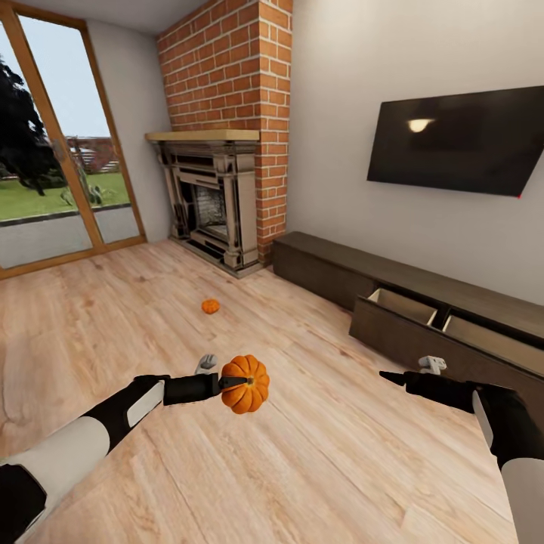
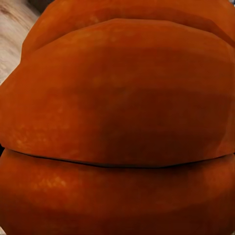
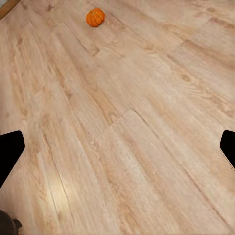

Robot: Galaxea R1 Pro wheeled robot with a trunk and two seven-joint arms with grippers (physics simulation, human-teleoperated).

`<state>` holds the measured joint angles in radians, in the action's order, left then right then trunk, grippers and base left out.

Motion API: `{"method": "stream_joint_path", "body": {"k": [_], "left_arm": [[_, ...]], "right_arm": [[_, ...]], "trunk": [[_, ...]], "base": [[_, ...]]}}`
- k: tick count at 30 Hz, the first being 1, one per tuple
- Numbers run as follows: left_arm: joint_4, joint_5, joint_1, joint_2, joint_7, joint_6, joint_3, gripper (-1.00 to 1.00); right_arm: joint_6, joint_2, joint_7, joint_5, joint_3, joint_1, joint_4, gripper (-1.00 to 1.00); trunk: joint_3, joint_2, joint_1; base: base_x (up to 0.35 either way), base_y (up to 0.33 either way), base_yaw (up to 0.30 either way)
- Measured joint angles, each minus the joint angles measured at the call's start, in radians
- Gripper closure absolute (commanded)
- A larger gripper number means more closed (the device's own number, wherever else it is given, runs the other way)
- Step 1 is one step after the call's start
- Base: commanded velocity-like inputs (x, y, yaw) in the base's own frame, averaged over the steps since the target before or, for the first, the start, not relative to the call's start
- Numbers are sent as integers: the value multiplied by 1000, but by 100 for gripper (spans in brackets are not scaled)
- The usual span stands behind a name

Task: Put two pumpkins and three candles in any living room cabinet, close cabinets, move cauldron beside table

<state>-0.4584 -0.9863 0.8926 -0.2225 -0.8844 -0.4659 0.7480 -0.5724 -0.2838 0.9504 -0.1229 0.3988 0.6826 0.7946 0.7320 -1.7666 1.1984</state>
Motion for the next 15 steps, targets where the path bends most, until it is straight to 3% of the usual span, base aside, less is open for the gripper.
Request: {"method": "stream_joint_path", "body": {"k": [15], "left_arm": [[0, 0, 0, -2, -1, 0, -10, 100]], "right_arm": [[0, 0, 0, 0, 0, 0, 0, -100]], "trunk": [[0, 0, 0]], "base": [[335, 0, 0]]}}
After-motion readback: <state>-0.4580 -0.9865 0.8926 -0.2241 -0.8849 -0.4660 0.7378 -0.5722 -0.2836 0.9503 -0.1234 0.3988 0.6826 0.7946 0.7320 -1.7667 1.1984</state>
